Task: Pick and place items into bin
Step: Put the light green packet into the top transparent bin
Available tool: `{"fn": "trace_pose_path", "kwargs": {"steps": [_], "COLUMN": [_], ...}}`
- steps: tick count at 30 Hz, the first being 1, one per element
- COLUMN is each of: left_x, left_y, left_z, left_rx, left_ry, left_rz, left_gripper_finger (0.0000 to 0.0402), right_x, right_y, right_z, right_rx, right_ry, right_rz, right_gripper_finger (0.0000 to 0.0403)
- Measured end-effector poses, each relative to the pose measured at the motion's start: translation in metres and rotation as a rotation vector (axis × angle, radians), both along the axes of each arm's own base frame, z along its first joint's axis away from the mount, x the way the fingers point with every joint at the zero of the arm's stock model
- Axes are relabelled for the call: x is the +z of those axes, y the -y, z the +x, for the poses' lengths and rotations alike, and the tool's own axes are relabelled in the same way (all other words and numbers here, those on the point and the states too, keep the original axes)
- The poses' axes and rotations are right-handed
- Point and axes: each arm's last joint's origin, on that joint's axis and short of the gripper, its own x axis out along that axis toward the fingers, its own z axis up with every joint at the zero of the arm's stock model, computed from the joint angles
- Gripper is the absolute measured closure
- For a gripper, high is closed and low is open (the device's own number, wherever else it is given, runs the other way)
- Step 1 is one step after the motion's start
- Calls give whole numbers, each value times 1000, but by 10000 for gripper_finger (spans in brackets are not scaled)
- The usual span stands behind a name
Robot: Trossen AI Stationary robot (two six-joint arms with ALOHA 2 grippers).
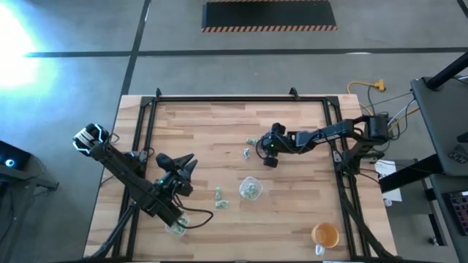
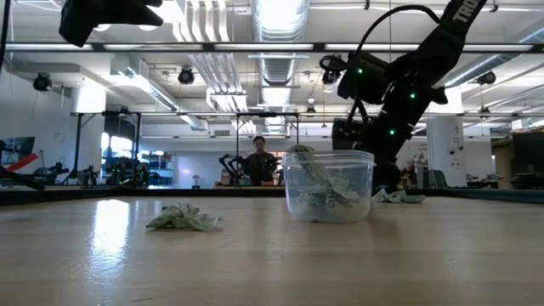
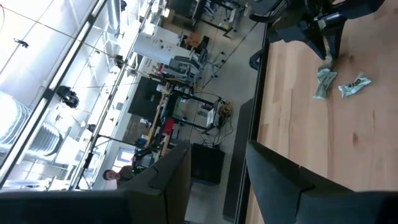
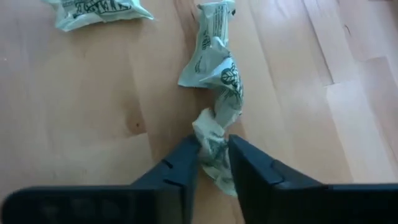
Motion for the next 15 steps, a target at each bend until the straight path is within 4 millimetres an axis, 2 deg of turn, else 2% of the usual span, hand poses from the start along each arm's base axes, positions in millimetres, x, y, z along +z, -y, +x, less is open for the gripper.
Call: {"fn": "trace_pose_path", "kwargs": {"steps": [6,15], "left_x": [-1,-2], "left_y": [0,0], "left_z": [0,0], "left_rx": [0,0], "left_ry": [-6,-5], "left_rz": [1,1], "left_gripper_finger": [262,262], "right_x": [2,18], "right_y": [0,-4], "right_z": [-1,-6], "right_rx": [2,-1], "right_ry": [-4,28], "right_rz": [-1,4], "right_gripper_finger": [385,393]}}
